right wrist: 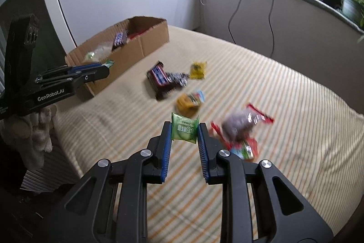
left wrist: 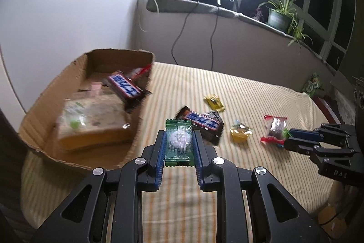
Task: Organize snacks
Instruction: 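Carry both green packets over the box with both tools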
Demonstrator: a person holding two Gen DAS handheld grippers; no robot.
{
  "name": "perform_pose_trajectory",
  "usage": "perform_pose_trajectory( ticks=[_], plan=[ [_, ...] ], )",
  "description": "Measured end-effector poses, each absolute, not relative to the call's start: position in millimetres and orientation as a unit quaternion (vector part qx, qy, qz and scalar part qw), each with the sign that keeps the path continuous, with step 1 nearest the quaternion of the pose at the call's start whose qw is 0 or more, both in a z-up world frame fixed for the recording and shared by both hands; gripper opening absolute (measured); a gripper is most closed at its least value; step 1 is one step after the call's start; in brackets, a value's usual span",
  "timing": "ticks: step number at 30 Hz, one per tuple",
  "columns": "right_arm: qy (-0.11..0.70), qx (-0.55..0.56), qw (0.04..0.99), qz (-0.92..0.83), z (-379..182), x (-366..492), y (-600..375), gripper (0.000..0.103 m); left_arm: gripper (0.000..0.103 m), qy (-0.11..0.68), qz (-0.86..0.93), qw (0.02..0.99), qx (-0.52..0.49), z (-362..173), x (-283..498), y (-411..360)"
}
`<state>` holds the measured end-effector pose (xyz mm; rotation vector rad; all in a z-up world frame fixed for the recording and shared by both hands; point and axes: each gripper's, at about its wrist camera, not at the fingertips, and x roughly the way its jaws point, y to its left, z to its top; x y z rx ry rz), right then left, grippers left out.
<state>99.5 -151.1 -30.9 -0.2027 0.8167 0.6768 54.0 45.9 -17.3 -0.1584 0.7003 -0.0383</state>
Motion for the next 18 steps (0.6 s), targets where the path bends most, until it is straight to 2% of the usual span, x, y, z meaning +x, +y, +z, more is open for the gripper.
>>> perform_pose_trajectory(
  ticks=[18],
  plan=[
    [0.336, -0.129, 0.838, 0.409, 14, 127, -34, 0.023, 0.021, 0.324, 0.061, 0.939, -0.097, -10, 45, 126]
  ],
)
